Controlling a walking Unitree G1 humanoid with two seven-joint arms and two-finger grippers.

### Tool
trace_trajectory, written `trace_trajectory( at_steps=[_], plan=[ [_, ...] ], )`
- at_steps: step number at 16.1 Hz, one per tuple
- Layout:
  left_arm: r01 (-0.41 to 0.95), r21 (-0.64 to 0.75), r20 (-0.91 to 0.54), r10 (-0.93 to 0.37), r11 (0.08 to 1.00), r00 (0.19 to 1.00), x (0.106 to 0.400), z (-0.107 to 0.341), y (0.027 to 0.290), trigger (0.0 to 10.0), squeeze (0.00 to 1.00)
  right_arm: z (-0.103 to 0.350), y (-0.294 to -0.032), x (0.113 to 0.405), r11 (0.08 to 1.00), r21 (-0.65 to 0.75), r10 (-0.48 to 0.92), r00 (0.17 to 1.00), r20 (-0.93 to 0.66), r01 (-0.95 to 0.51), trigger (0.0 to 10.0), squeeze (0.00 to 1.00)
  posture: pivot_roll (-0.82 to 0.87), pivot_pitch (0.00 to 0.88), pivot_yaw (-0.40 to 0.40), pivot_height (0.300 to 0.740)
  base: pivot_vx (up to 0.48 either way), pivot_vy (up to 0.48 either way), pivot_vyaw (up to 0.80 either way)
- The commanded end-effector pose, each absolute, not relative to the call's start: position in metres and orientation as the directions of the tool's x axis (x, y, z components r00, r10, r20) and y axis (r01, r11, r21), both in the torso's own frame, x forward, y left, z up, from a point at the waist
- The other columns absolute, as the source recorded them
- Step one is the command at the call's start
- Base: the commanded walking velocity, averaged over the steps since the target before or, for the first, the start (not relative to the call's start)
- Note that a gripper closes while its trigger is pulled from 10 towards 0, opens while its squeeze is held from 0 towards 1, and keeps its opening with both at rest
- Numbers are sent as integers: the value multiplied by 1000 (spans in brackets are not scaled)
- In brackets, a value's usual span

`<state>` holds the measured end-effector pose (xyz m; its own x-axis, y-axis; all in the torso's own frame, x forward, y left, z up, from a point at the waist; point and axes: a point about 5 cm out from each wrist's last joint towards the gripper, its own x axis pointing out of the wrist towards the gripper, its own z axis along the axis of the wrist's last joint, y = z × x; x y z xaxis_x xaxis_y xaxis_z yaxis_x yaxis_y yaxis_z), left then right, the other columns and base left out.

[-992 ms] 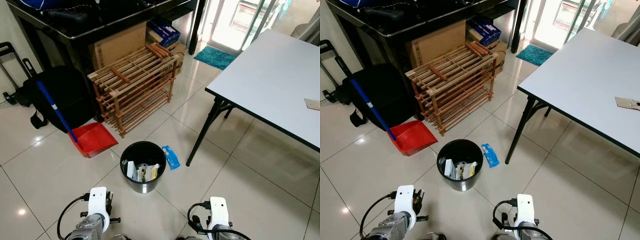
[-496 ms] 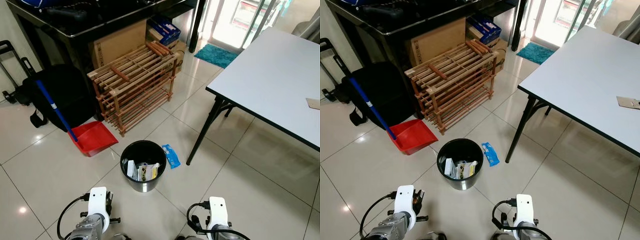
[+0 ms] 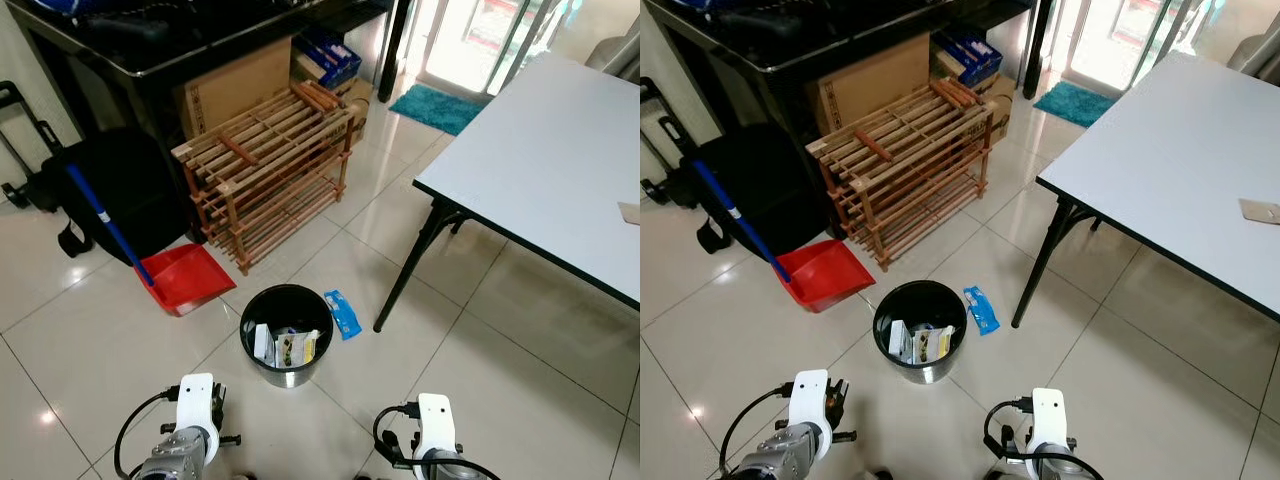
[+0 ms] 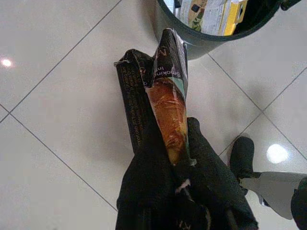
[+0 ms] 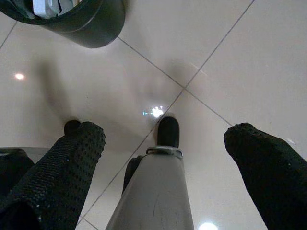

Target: Picking trash to rubbish bin

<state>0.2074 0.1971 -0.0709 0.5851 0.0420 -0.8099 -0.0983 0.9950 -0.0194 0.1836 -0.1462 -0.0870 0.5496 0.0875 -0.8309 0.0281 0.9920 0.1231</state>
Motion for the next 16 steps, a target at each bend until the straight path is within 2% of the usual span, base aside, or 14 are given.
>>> trace_trajectory(
  at_steps=[1,16],
  plan=[
    [-91,-11,-823,43,996,567,203,-74,198,10000,0,-89,-147,180,991,129,88,531,-843,41,10000,0,-8,130,-33,740,322,0,0],
    [-91,-11,-824,42,996,565,202,-74,197,10000,0,-89,-147,179,991,130,90,528,-845,39,10000,0,-6,128,-34,740,316,0,0]
  ],
)
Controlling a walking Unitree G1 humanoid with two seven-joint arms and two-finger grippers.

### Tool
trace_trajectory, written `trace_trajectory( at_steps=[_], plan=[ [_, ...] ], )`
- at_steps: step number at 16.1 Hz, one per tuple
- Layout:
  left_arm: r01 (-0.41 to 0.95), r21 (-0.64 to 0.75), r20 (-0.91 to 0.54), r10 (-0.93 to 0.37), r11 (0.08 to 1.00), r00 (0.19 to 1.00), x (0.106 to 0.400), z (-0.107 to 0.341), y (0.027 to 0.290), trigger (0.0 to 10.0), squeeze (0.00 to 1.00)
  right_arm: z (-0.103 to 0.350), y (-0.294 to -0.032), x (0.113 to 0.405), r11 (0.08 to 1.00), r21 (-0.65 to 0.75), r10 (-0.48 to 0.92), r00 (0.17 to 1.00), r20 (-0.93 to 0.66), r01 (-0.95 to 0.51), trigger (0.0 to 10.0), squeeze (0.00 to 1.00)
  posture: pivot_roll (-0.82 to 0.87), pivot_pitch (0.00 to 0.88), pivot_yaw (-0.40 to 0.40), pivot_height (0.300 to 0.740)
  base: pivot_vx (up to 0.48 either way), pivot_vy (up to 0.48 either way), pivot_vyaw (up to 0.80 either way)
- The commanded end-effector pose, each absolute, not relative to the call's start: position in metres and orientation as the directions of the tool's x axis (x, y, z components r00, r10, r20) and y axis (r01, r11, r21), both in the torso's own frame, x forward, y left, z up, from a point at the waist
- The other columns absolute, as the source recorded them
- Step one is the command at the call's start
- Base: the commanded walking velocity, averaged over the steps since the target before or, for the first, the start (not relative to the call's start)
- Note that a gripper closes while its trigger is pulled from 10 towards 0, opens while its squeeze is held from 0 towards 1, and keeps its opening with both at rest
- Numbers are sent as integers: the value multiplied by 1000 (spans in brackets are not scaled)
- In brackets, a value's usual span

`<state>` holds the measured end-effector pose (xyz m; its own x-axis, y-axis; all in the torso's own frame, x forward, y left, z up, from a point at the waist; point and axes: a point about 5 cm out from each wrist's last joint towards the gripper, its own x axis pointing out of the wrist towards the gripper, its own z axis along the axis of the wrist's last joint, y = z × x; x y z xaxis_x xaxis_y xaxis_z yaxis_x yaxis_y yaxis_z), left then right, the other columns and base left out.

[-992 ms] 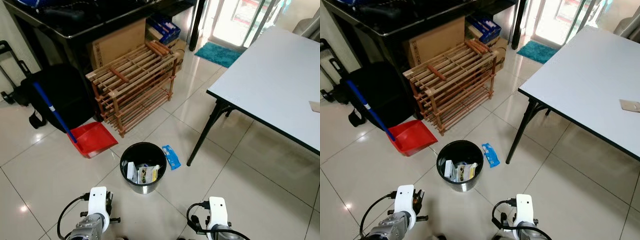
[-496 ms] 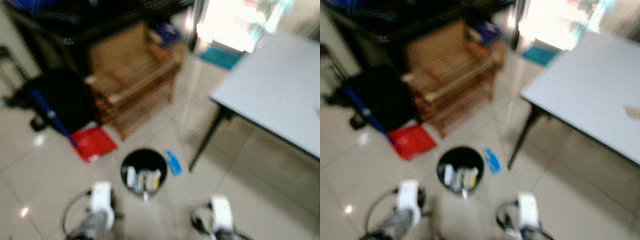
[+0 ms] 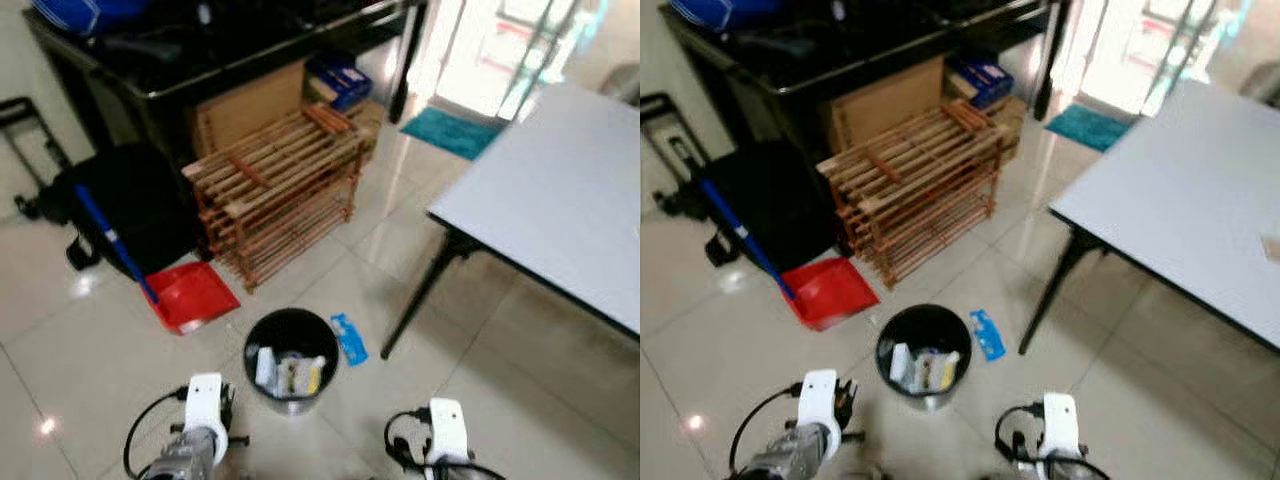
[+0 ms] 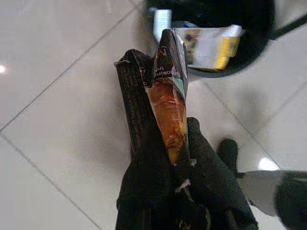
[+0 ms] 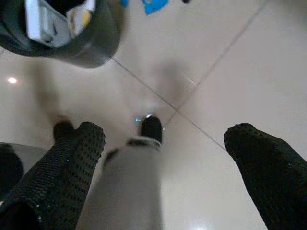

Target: Picking trash to rubbish bin

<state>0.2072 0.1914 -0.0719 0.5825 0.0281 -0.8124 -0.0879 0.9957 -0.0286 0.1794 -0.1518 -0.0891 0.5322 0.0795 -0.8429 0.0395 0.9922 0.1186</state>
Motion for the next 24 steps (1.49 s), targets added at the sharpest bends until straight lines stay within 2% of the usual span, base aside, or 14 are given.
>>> trace_trajectory(
  at_steps=[1,15,24],
  plan=[
    [-91,-11,-824,42,996,565,202,-74,197,10000,0,-89,-147,179,991,131,90,528,-845,40,10000,0,-6,130,-33,740,319,0,0],
    [-83,-4,-826,43,997,563,201,-75,198,10000,0,-91,-145,176,990,138,102,520,-848,30,10000,0,-6,113,-30,740,314,0,0],
    [-93,-5,-822,49,996,568,201,-74,199,10000,0,-90,-144,177,990,140,106,521,-847,26,10000,0,-6,97,-30,740,0,0,0]
  ],
)
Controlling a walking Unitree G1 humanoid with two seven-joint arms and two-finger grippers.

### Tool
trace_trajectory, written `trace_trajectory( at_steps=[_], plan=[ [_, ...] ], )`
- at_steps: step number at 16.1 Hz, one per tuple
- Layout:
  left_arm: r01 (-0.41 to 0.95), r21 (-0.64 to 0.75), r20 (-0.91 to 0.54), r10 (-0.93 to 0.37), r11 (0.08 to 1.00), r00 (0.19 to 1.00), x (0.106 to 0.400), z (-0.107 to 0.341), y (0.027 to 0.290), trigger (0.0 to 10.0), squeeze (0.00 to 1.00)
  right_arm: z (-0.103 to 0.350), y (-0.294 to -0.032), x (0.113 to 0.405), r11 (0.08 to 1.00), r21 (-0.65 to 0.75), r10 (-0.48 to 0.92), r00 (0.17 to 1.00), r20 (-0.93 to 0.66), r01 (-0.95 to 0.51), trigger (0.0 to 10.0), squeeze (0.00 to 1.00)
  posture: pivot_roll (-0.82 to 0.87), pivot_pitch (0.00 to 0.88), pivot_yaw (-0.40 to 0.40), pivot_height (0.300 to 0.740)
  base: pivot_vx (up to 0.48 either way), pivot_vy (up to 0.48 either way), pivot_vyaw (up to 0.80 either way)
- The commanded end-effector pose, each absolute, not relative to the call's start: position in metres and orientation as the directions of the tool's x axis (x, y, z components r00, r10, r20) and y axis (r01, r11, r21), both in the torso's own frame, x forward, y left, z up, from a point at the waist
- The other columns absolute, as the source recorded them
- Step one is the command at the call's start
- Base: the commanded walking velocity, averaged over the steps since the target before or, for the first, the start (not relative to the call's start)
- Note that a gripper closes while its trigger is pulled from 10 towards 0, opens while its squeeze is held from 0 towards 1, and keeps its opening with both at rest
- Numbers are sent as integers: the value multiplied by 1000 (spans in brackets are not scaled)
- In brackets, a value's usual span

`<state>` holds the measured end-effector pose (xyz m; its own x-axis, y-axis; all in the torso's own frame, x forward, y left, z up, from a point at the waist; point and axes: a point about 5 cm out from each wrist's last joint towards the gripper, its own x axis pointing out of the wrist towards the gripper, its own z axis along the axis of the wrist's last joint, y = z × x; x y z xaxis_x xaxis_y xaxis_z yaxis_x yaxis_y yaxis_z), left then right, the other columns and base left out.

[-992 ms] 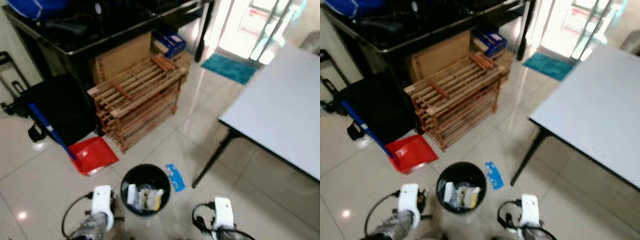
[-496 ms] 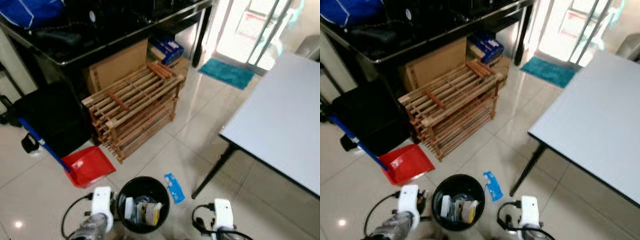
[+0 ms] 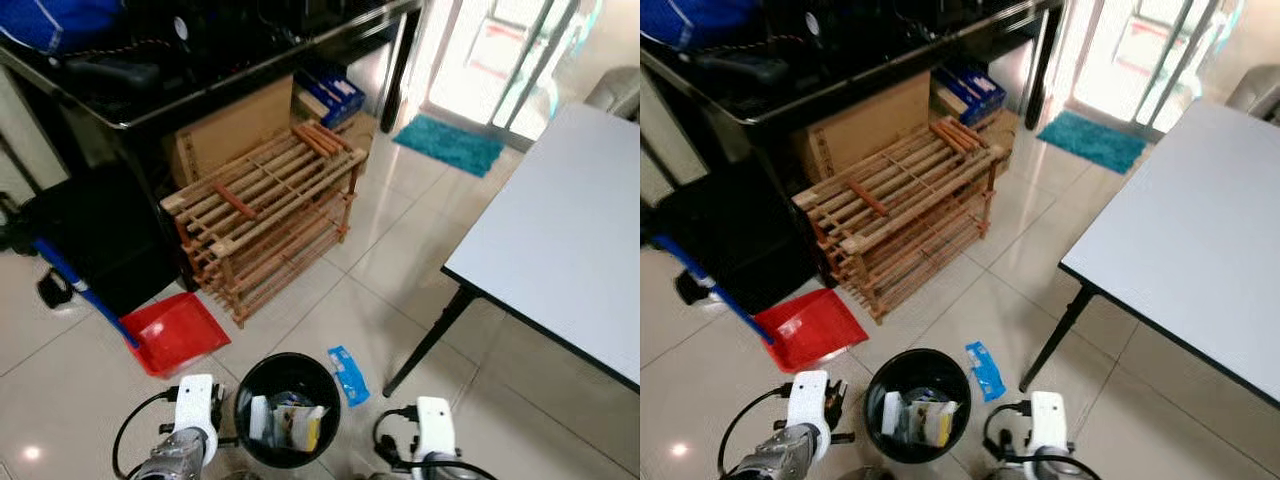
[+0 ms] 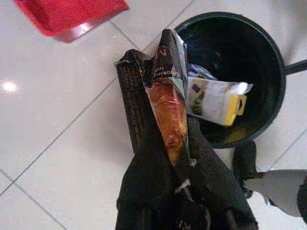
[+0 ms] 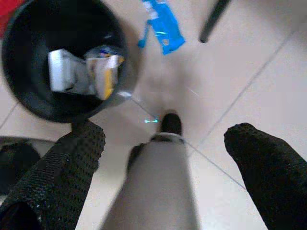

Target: Picking trash to rubbish bin

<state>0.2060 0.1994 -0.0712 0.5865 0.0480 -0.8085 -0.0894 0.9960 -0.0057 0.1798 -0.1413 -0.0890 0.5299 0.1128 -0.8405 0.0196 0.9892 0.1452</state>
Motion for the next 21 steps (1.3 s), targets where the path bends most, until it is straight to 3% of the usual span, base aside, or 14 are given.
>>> trace_trajectory(
  at_steps=[1,21],
  plan=[
    [-93,-6,-823,48,996,567,201,-74,199,10000,0,-90,-145,178,990,138,104,522,-847,27,10000,0,-4,99,-31,740,0,0,0],
    [-91,-5,-826,47,996,561,204,-73,198,10000,0,-87,-147,184,986,153,96,541,-836,61,10000,0,-2,123,-30,740,0,0,0]
  ],
)
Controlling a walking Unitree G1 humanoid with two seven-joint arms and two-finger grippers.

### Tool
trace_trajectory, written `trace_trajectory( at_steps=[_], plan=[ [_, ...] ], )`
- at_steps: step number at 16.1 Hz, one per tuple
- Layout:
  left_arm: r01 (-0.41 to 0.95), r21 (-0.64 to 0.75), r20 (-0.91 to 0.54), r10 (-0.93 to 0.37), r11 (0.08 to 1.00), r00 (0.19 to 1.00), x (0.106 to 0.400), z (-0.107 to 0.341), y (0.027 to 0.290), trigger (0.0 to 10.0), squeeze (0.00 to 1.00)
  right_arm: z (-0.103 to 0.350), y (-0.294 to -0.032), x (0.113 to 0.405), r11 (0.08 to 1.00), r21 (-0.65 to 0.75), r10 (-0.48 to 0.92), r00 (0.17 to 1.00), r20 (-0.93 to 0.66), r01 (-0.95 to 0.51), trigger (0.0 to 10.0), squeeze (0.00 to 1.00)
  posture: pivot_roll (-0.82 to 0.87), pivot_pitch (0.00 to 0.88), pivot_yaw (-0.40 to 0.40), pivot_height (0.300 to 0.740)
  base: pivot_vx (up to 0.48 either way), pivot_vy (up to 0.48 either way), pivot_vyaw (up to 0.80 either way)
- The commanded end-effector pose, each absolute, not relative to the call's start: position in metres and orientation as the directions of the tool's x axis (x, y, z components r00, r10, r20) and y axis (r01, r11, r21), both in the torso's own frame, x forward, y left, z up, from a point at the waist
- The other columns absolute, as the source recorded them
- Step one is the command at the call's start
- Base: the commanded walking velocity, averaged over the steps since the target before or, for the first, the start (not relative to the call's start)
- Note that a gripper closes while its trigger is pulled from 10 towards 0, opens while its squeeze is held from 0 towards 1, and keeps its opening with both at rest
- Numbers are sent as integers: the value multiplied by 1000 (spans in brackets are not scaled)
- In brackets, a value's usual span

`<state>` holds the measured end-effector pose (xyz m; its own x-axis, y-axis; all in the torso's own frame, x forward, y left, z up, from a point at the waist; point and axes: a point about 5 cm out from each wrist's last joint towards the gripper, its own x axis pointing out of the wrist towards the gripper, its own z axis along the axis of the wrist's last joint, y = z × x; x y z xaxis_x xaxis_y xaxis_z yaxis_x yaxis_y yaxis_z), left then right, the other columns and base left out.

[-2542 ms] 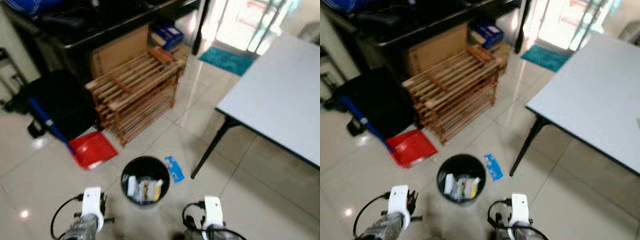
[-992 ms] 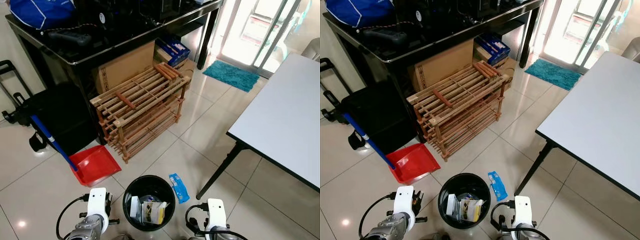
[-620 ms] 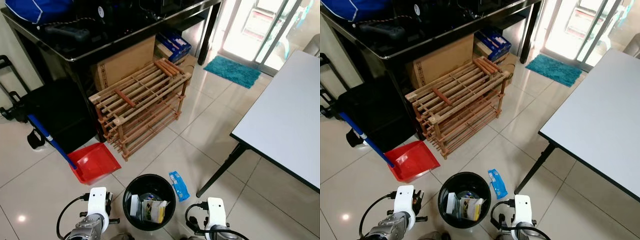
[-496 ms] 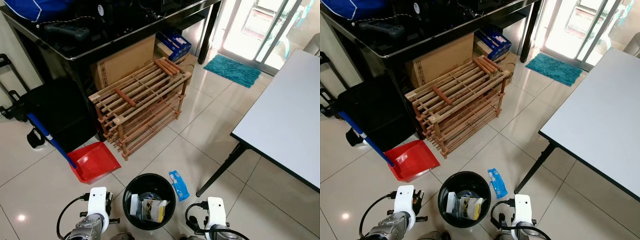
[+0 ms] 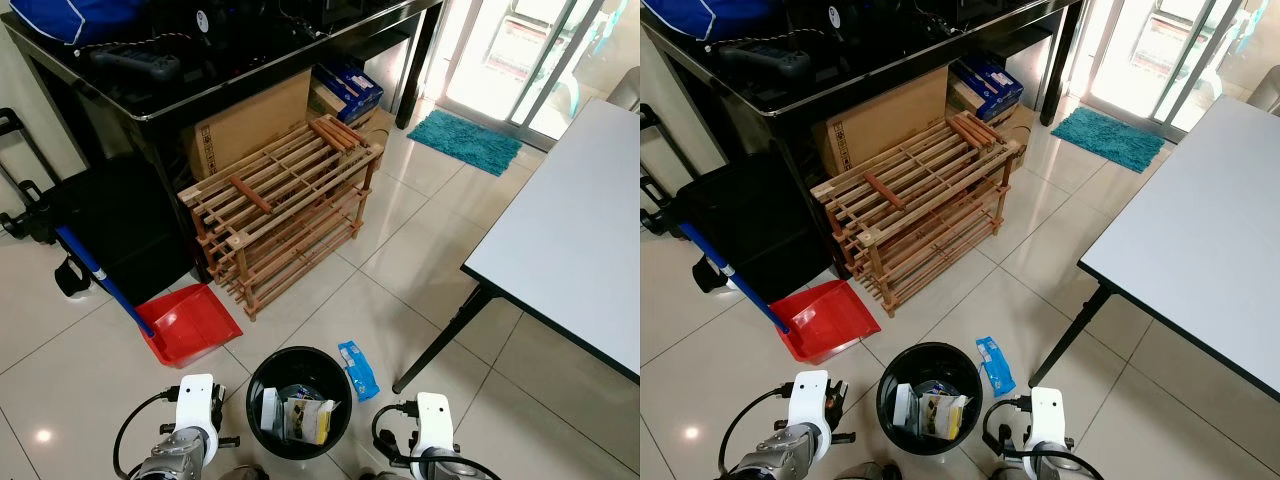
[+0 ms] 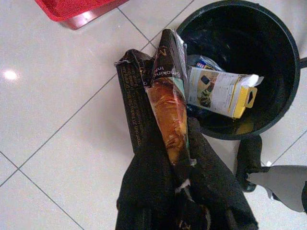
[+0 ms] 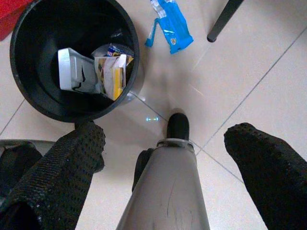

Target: Picking trash to rubbish bin

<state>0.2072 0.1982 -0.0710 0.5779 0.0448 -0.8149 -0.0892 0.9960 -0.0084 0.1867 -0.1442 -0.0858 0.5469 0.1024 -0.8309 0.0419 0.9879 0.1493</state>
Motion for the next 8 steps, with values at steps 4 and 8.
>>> trace_trajectory(
  at_steps=[4,8],
  plan=[
    [-90,-6,-827,46,996,560,204,-73,197,10000,0,-87,-145,183,987,153,107,538,-836,41,10000,0,-1,125,-31,740,0,0,-436],
    [-91,-6,-827,46,996,560,203,-73,198,10000,0,-87,-145,183,987,155,105,542,-834,47,10000,0,-1,134,-30,740,0,0,0]
  ],
)
